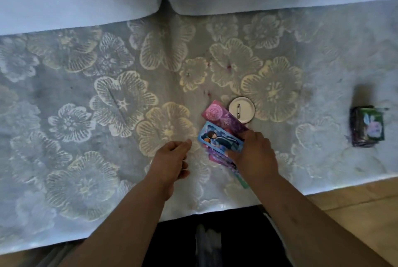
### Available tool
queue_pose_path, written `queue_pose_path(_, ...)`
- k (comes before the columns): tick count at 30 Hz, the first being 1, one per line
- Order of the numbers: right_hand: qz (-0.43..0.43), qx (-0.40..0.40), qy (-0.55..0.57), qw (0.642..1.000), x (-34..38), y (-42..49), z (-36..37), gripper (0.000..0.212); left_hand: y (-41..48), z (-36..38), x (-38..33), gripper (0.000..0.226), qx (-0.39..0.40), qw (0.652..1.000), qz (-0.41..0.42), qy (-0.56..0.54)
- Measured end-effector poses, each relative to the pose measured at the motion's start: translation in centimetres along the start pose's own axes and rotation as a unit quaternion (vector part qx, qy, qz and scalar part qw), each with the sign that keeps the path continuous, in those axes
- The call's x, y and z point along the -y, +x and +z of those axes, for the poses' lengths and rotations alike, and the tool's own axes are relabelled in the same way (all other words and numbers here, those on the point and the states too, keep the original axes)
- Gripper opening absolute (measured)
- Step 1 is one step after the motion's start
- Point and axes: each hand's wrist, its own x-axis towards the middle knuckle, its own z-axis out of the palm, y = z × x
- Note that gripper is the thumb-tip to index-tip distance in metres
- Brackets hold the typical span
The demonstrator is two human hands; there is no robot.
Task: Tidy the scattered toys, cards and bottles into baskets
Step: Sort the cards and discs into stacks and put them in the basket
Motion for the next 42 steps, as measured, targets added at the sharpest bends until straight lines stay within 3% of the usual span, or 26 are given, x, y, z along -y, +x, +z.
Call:
queue_pose_path(7, 0.025, 0.02, -0.036, 0.999, -0.7, -1.1, 1.7, 0.068, 0.0, 1.9, 1.6, 0.016, -0.008, 0.999, 0.001, 0.046)
queue_pose_path(10, -0.007, 0.038, -0.042, 0.998, -0.6, -2.2, 1.7, 0.059, -0.1, 2.2, 2.0, 0.015, -0.011, 0.999, 0.006, 0.043)
queue_pose_path(14, -0.098, 0.062, 0.077, 0.99, -0.2, -3.5, 0.3, 0.03, -0.4, 2.0, 1.9, 0.009, -0.075, 0.995, 0.07, -0.003)
queue_pose_path(16, -0.11, 0.032, 0.119, 0.986, 0.1, -2.8, -0.7, 0.029, -0.2, 1.7, 1.5, 0.008, -0.117, 0.986, 0.112, -0.032)
queue_pose_path(18, -0.071, -0.009, 0.156, 0.985, 0.7, -0.9, -1.5, 0.039, 0.0, 1.5, 0.9, 0.01, -0.136, 0.981, 0.129, -0.047)
queue_pose_path(21, 0.046, -0.002, 0.2, 0.979, 0.8, 2.2, -1.0, 0.056, 0.4, 1.8, 0.3, 0.009, -0.124, 0.984, 0.119, -0.044)
queue_pose_path(24, 0.075, -0.004, 0.089, 0.993, 0.5, 2.3, -0.1, 0.062, 0.8, 2.2, -0.2, 0.005, -0.101, 0.987, 0.119, -0.024)
queue_pose_path(26, 0.047, -0.004, 0.089, 0.995, 0.4, 1.1, -0.2, 0.051, 0.7, 2.3, -0.4, 0.011, -0.095, 0.986, 0.137, -0.002)
queue_pose_path(29, -0.105, -0.06, 0.036, 0.992, 0.9, -0.8, -0.4, 0.031, 0.3, 2.0, -0.6, 0.029, -0.077, 0.979, 0.183, 0.051)
queue_pose_path(31, -0.148, -0.077, -0.007, 0.986, 1.2, -1.8, 0.4, 0.036, 0.1, 1.8, -0.4, 0.033, -0.065, 0.972, 0.201, 0.107)
queue_pose_path(37, -0.015, -0.034, -0.018, 0.999, 0.1, -2.3, 1.8, 0.05, 0.5, 0.9, 0.8, 0.039, -0.048, 0.966, 0.179, 0.181)
queue_pose_path(40, 0.025, -0.004, 0.089, 0.996, 0.3, -2.5, 2.1, 0.052, 0.6, 1.4, 1.1, 0.043, -0.02, 0.961, 0.176, 0.211)
queue_pose_path(42, 0.003, -0.009, 0.186, 0.983, 1.1, -2.9, 2.3, 0.052, 0.4, 2.0, 1.3, 0.043, -0.003, 0.956, 0.182, 0.231)
